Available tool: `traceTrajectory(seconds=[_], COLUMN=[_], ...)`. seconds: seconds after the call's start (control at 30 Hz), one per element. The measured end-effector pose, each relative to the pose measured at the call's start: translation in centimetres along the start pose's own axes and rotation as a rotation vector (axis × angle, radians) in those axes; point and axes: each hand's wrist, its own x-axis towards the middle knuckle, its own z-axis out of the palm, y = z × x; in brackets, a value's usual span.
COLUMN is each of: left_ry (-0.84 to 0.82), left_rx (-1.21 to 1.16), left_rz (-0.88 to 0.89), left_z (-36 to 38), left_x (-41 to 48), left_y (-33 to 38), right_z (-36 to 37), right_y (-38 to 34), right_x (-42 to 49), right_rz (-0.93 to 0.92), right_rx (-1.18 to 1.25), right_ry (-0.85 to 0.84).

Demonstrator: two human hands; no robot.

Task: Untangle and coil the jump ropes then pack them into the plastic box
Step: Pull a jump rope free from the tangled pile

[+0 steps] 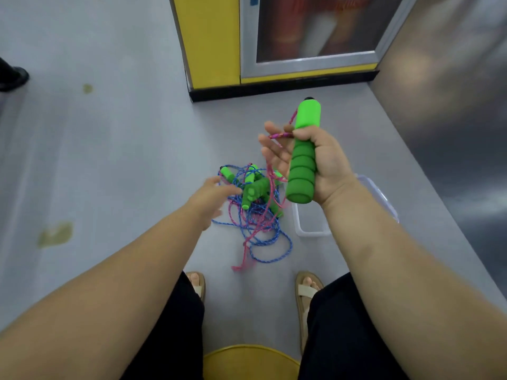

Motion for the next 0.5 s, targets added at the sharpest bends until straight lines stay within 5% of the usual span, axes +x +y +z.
traceTrajectory(seconds=[0.1, 0.23, 0.33, 0.5], left_ry=[-0.222, -0.193, -0.198, -0.171], left_rx=[0.028, 0.301, 0.304, 0.805], left_rz=[0.205, 0.460, 0.422, 0.404], left_z=[2.7, 4.0, 3.0, -1.3], left_x=[-1.4, -2.8, -4.4, -7.3], left_y=[0.9, 4.5, 6.6, 8.0], right_z=[2.0, 4.1, 3.9, 1.0], right_y=[-0.3, -3.6, -7.0, -9.6], right_x=[-1.0, -3.2, -4.6, -6.6], right_rz=[0.045, 0.027, -0.026, -0.089], right_rx=[-0.076, -0.165, -0.223, -0.247], right_ry=[-0.032, -0.021, 0.089, 0.364])
